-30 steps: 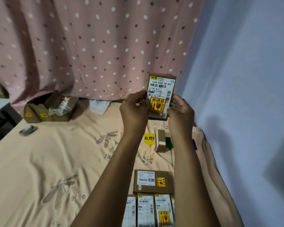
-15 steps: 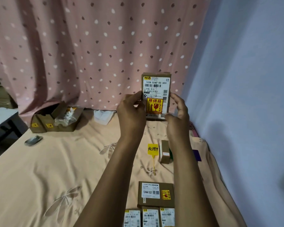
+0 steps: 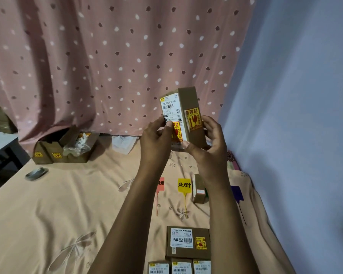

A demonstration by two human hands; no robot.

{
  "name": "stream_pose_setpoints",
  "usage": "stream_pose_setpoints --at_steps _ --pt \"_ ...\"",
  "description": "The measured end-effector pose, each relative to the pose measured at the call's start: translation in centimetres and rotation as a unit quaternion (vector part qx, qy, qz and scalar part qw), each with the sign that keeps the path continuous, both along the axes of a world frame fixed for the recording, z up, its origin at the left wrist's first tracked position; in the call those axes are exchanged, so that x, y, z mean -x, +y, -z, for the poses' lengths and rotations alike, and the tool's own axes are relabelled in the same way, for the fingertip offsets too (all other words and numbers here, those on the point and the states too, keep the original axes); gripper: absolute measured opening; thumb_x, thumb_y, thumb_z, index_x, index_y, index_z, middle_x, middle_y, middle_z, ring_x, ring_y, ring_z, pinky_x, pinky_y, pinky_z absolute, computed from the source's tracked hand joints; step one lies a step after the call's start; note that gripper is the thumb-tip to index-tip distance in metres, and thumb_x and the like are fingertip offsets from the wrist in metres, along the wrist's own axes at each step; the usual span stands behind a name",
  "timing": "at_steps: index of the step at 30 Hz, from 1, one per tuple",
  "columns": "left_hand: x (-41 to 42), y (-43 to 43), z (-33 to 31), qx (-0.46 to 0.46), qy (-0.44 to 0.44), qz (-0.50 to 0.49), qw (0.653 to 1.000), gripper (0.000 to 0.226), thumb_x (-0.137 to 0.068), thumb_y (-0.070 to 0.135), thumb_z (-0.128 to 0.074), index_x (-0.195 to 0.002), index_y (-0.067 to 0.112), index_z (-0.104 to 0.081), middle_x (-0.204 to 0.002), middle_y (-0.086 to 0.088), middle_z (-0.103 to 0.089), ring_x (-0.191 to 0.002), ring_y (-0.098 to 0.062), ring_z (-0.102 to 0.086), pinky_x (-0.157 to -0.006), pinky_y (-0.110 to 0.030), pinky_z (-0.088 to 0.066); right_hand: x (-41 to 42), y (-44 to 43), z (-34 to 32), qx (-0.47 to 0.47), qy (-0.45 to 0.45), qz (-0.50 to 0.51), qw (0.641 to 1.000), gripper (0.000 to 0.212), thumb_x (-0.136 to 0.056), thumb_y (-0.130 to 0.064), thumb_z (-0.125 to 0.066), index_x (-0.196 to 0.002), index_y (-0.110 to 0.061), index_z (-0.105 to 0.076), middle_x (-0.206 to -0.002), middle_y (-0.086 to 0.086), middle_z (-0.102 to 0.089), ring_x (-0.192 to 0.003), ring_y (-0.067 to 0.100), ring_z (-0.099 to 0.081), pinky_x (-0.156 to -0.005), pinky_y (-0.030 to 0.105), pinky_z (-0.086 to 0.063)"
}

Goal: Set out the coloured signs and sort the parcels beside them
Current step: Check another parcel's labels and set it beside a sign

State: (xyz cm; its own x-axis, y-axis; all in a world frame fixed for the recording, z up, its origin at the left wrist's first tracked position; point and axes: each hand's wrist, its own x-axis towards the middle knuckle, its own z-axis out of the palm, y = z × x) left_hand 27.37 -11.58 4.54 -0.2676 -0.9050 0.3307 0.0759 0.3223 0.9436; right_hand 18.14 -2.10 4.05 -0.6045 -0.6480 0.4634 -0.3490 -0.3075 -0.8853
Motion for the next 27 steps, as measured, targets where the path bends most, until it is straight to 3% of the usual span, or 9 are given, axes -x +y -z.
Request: stream_pose_setpoints --at_steps 4,7,11,16,18,21,23,27 --pt "-0.4 -0.5 0.1 -0.018 0.012 0.044 0.999 0.038 -0.107 0.033 -0.047 -0.143 0.031 -0.058 -0.122 0.005 -0.074 -0.109 -0.013 -0.073 -0.092 -0.039 -0.061 -0.1 -0.6 0.0 0.003 0.016 0.023 1.000 0.062 -0.084 -0.015 -0.082 -0.136 -0.032 -0.052 -0.131 -0.016 -0.061 -0.117 -0.008 -0.056 -0.078 0.003 -0.050" --pt "-1.0 -1.7 0.2 -0.020 0.022 0.045 0.999 0.037 -0.102 0.022 -0.056 -0.137 0.026 -0.065 -0.111 0.001 -0.078 -0.103 -0.019 -0.075 -0.092 -0.045 -0.061 0.3 -1.0 0.2 0.026 -0.023 0.017 0.999 0.048 -0.094 -0.015 -0.070 -0.138 -0.026 -0.056 -0.134 -0.009 -0.065 -0.121 0.006 -0.062 -0.084 0.017 -0.058" --pt "-1.4 -2.2 -0.6 -0.052 0.091 0.003 0.995 0.024 -0.095 0.003 -0.066 -0.118 0.002 -0.074 -0.097 -0.011 -0.080 -0.091 -0.028 -0.078 -0.086 -0.044 -0.063 0.7 -1.3 0.3 0.047 -0.160 -0.023 0.986 0.039 -0.102 -0.014 -0.057 -0.140 -0.019 -0.060 -0.130 -0.001 -0.071 -0.115 0.016 -0.070 -0.085 0.031 -0.062" --pt "-1.2 -2.0 -1.7 -0.058 0.147 0.039 0.987 0.013 -0.098 0.011 -0.064 -0.099 0.010 -0.077 -0.091 -0.008 -0.079 -0.085 -0.022 -0.075 -0.079 -0.033 -0.060 1.4 -1.4 -0.3 0.085 -0.302 -0.083 0.946 0.035 -0.104 -0.012 -0.049 -0.134 -0.020 -0.063 -0.127 0.009 -0.071 -0.116 0.030 -0.069 -0.094 0.052 -0.057" --pt "-0.9 -2.2 -1.5 -0.057 0.147 0.057 0.986 0.013 -0.097 0.016 -0.066 -0.104 0.011 -0.077 -0.099 -0.009 -0.078 -0.093 -0.026 -0.074 -0.083 -0.041 -0.061 1.7 -1.4 -0.3 0.104 -0.359 -0.124 0.919 0.039 -0.100 -0.016 -0.052 -0.139 -0.012 -0.059 -0.133 0.017 -0.067 -0.118 0.033 -0.066 -0.096 0.056 -0.055" --pt "-0.6 -1.8 -1.7 -0.073 0.112 0.109 0.985 0.049 -0.085 0.042 -0.076 -0.125 0.015 -0.070 -0.119 -0.007 -0.075 -0.110 -0.025 -0.073 -0.089 -0.046 -0.061 1.7 -1.4 -0.2 0.097 -0.396 -0.164 0.898 0.046 -0.096 -0.025 -0.051 -0.138 -0.009 -0.057 -0.131 0.020 -0.067 -0.115 0.033 -0.066 -0.092 0.051 -0.056" --pt "-0.4 -1.4 -2.0 -0.089 0.098 0.158 0.978 0.062 -0.081 0.047 -0.074 -0.134 0.017 -0.064 -0.126 -0.004 -0.072 -0.111 -0.022 -0.073 -0.087 -0.040 -0.061 1.6 -1.4 0.1 0.065 -0.391 -0.175 0.901 0.041 -0.101 -0.026 -0.046 -0.136 -0.010 -0.059 -0.127 0.016 -0.070 -0.112 0.032 -0.068 -0.089 0.046 -0.055" --pt "-0.2 -1.2 -2.5 -0.083 0.079 0.195 0.974 0.061 -0.085 0.043 -0.068 -0.142 0.025 -0.057 -0.134 0.001 -0.068 -0.115 -0.019 -0.071 -0.094 -0.040 -0.060 1.6 -1.8 0.6 0.022 -0.364 -0.147 0.919 0.033 -0.100 -0.029 -0.050 -0.126 -0.017 -0.067 -0.123 0.013 -0.072 -0.113 0.033 -0.069 -0.084 0.044 -0.056"
